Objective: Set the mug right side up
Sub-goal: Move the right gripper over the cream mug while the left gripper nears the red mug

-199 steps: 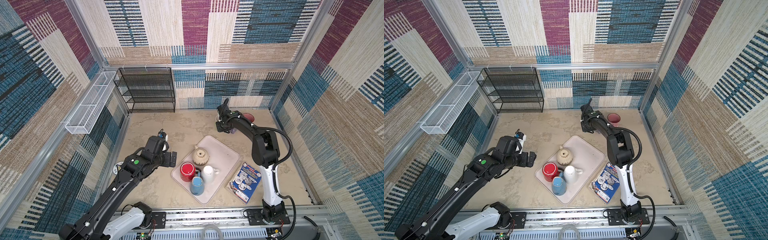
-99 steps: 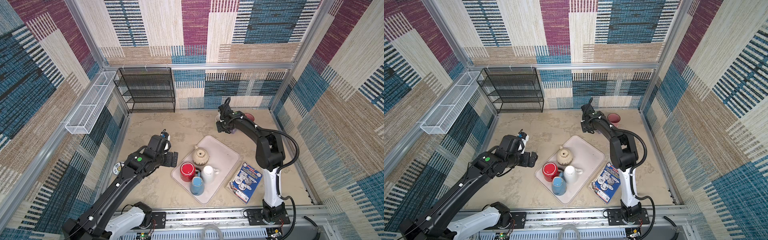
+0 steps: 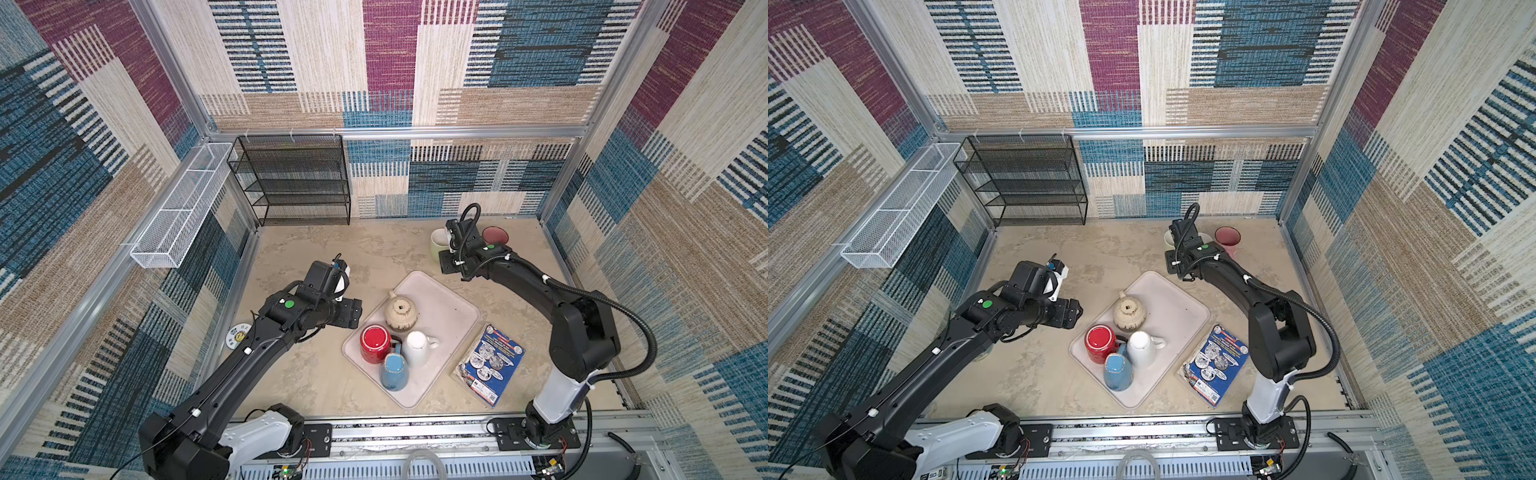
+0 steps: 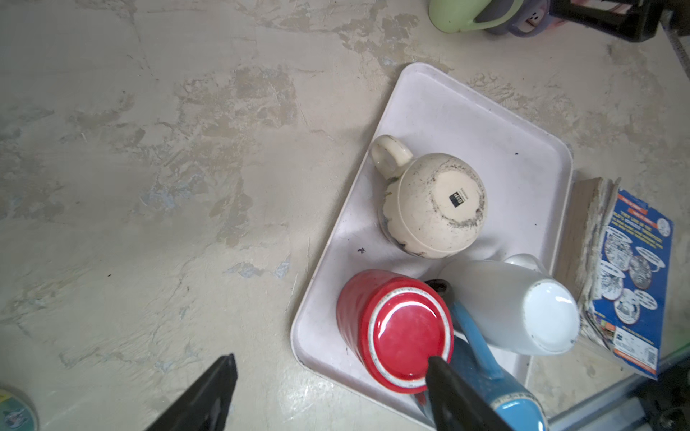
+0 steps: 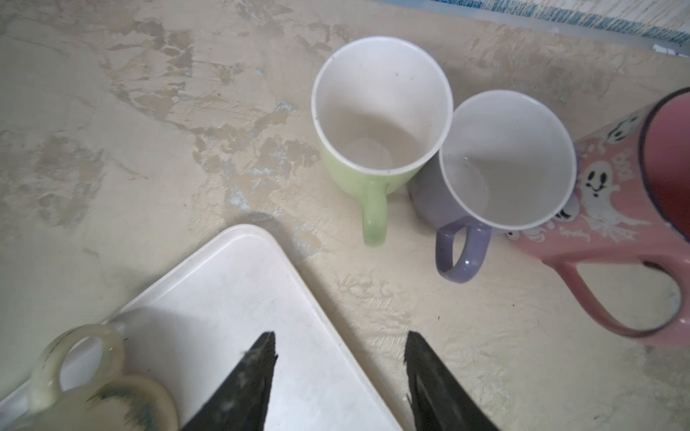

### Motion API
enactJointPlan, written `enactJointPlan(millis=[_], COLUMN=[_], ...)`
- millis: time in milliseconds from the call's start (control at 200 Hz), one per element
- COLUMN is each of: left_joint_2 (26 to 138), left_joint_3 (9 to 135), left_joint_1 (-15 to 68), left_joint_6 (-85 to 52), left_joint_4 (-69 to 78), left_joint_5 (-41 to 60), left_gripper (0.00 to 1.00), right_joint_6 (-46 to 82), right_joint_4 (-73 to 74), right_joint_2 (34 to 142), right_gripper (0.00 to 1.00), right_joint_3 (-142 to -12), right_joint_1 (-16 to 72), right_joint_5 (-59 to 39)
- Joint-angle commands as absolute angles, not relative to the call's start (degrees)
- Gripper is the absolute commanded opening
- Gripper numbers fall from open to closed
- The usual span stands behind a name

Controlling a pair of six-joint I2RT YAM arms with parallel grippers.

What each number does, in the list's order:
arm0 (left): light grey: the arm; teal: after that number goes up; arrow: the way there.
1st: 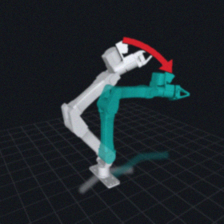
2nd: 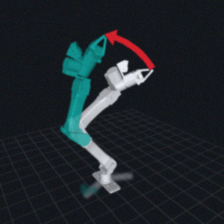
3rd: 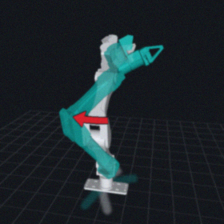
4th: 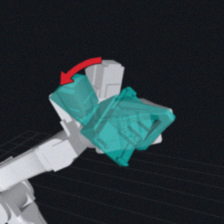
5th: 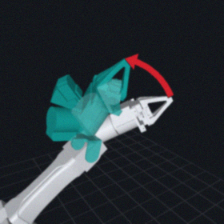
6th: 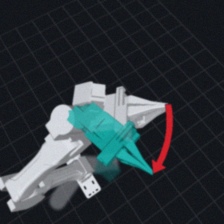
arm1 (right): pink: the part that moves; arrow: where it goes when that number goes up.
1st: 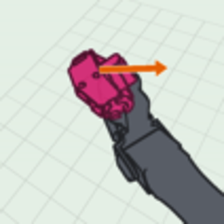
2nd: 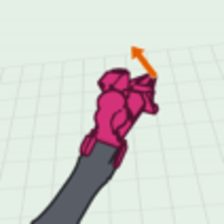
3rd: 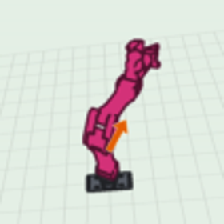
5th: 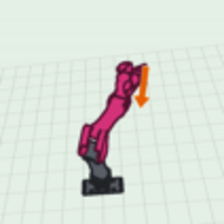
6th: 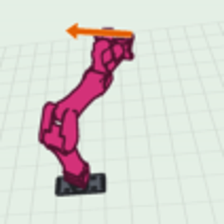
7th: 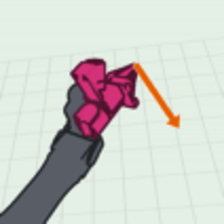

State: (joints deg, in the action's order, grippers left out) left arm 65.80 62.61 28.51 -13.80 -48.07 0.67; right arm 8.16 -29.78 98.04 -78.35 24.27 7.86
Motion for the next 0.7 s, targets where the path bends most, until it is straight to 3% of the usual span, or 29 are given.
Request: enactJointPlan(millis=[0,290,696], left_joint_2=[66.4,68.2,76.2], left_joint_3=[63.4,63.2,64.2], left_joint_1=[28.6,32.3,39.8], left_joint_6=[-14.1,-15.1,-17.4], left_joint_4=[-49.8,-50.7,-50.2], left_joint_5=[3.7,2.7,-0.2], left_gripper=[0.76,0.51,0.37], right_joint_6=[10.0,14.0,18.3], right_joint_4=[-21.9,-13.1,-3.9], right_joint_2=[93.0,80.5,76.0], right_gripper=[0.59,0.59,0.6], right_joint_3=[-73.9,-57.9,-45.8], right_joint_1=[25.3,27.6,27.9], right_joint_5=[6.2,-2.5,-9.6])
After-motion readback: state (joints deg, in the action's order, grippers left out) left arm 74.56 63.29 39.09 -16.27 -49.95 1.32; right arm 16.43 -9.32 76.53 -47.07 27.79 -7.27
